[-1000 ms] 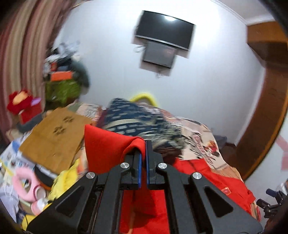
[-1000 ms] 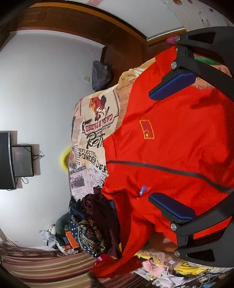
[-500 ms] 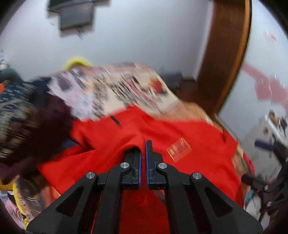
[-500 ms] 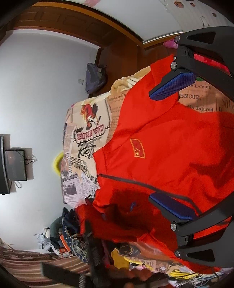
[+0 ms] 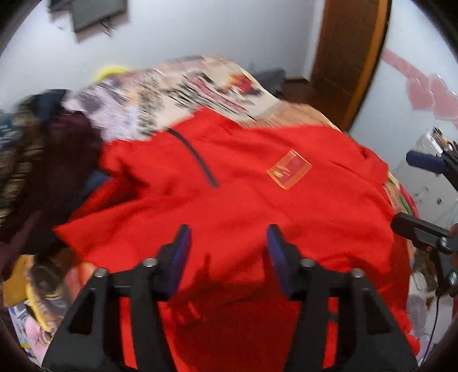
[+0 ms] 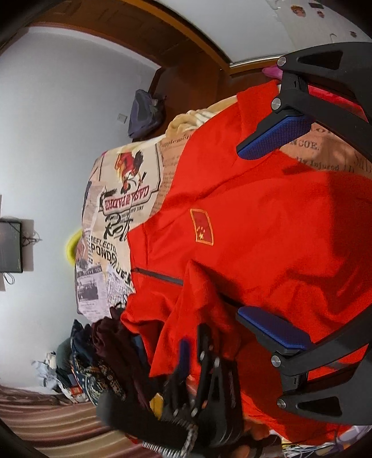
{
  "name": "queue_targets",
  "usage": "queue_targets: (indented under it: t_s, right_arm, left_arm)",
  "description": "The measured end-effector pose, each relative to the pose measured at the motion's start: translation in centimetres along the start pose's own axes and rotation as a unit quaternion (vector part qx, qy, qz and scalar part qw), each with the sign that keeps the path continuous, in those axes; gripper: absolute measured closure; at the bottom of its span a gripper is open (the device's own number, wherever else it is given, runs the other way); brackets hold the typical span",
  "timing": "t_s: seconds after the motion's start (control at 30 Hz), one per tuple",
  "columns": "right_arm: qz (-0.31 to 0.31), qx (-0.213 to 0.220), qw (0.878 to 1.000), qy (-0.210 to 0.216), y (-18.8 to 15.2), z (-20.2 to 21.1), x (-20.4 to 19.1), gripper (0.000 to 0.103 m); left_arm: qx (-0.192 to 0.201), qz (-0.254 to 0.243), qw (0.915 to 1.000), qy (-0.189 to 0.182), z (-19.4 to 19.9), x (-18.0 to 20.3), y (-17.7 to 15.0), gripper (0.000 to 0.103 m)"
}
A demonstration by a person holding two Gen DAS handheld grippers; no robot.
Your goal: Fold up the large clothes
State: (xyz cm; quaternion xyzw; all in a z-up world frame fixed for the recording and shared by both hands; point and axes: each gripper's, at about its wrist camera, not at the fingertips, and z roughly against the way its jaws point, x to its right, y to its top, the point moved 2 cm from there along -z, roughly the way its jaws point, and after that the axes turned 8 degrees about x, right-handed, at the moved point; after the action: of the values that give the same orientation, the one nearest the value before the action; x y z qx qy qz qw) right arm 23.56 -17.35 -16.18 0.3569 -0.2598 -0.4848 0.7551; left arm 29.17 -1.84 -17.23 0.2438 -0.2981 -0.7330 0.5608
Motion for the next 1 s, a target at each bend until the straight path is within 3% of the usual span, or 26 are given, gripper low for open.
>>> queue_targets:
  t_s: [0.23,0.47,0.6,0.7,0.8,0.93,1.0]
  right_arm:
    - [0.044,0.003,0.998,0.033,2.5,-1.1,-3.7,0.001]
    - [0.114,-0.021,0.989,0.09,4.1,-4.3,-10.0,0.002]
    - [0.142,-0.055,0.982,0.113,3.2,-7.1,-13.0,0.003]
    - [0.161,-0.083,0.975,0.128,2.0,-9.4,-14.9,0.007]
    - [0.175,-0.115,0.969,0.133,1.0,-11.1,-15.7,0.017]
    - [0.165,-0.142,0.966,0.139,0.2,-12.7,-15.7,0.025]
    - [0.152,-0.156,0.965,0.147,-0.2,-13.4,-15.4,0.033]
  left_arm:
    - [0.014,0.038,0.996,0.08,4.3,-7.9,-2.3,0.04]
    - [-0.03,0.102,0.9846,0.139,4.8,-15.8,-8.5,0.04]
    - [-0.062,0.131,0.9791,0.143,3.3,-18.2,-12.0,0.04]
    - [-0.077,0.153,0.9769,0.127,1.6,-18.8,-13.7,0.04]
    - [-0.093,0.202,0.9718,0.079,-0.5,-19.4,-15.1,0.04]
    - [-0.104,0.273,0.9564,0.004,-3.6,-19.6,-16.2,0.04]
    - [-0.089,0.294,0.9513,-0.023,-4.5,-19.4,-16.1,0.041]
